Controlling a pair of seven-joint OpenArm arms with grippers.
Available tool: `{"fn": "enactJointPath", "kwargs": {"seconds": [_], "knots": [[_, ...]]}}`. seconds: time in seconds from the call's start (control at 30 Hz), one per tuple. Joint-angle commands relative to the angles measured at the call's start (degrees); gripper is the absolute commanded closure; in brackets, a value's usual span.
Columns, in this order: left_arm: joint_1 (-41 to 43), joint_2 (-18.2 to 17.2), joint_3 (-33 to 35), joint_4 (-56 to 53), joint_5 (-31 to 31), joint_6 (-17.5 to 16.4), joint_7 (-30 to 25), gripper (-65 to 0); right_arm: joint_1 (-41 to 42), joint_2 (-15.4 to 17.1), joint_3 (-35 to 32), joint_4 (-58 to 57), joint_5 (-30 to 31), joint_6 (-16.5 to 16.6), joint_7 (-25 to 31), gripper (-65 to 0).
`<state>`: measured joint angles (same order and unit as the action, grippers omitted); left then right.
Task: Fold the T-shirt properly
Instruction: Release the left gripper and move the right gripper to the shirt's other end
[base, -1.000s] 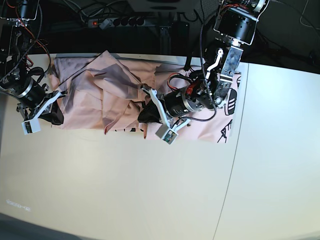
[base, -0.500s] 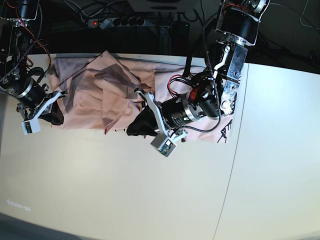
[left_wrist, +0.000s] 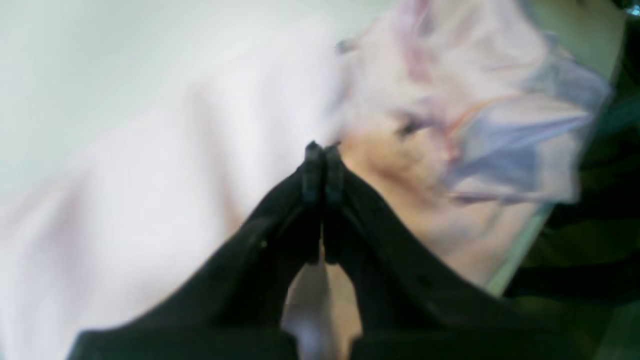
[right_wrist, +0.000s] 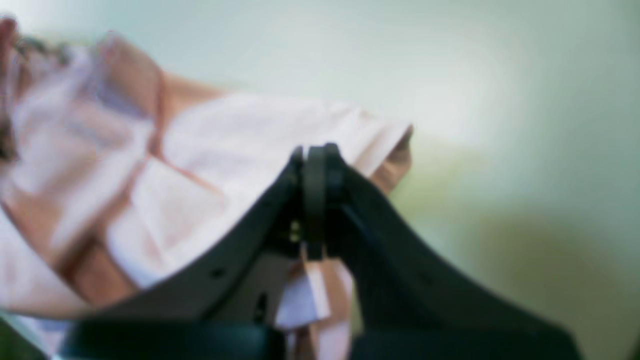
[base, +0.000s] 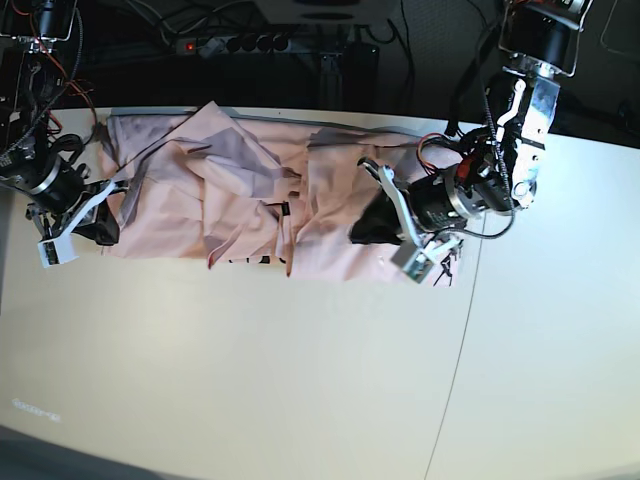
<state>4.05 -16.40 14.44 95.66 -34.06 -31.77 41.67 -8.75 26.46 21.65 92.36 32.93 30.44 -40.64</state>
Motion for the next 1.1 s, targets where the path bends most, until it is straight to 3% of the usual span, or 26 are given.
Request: {"fn": "enactJointPath", "kwargs": {"seconds": [0.0, 0.13, 0.33, 0.47, 0.57, 0.77, 0.93, 1.07], "knots": [[-0.44, -0.68, -1.86, 0.94, -1.18, -1.03, -1.51, 0.0, 0.63, 1.14, 2.32, 0.79, 1.86, 2.14, 0.37, 0.0], [0.55, -2.34, -6.73, 0.94, -3.06, -1.11, 0.26, 0.0, -0.37, 1.49, 8.57, 0.72, 7.06, 2.14, -5.75, 0.0], [1.44, -5.73, -7.72, 0.94, -3.67, -1.29, 1.07, 0.0, -6.86, 5.01, 11.28, 0.61, 6.93, 2.16, -5.44, -1.7], [1.57, -6.01, -7.72, 0.94, -3.91, -1.29, 1.05, 0.0, -9.97, 6.19, 11.28, 0.52, 7.15, 2.14, -5.66, -29.4], [1.60, -6.01, -7.72, 0.94, -3.87, -1.29, 1.07, 0.0, -10.80, 6.19, 11.28, -0.28, 7.19, 2.14, -5.66, -37.6], [1.53, -6.01, -7.72, 0.94, -3.89, -1.29, 1.01, 0.0, -7.39, 6.19, 11.21, -13.84, 15.02, 2.19, -6.60, -42.0], [1.55, -6.01, -7.72, 0.94, -3.87, -1.29, 1.42, 0.0, -2.19, 6.16, 11.21, -25.14, 25.75, 2.91, -14.97, -42.0], [1.55, -6.01, -7.72, 0.94, -3.87, -1.29, 1.44, 0.0, -1.14, 6.08, 9.94, -27.17, 27.69, 2.97, -17.51, -42.0]]}}
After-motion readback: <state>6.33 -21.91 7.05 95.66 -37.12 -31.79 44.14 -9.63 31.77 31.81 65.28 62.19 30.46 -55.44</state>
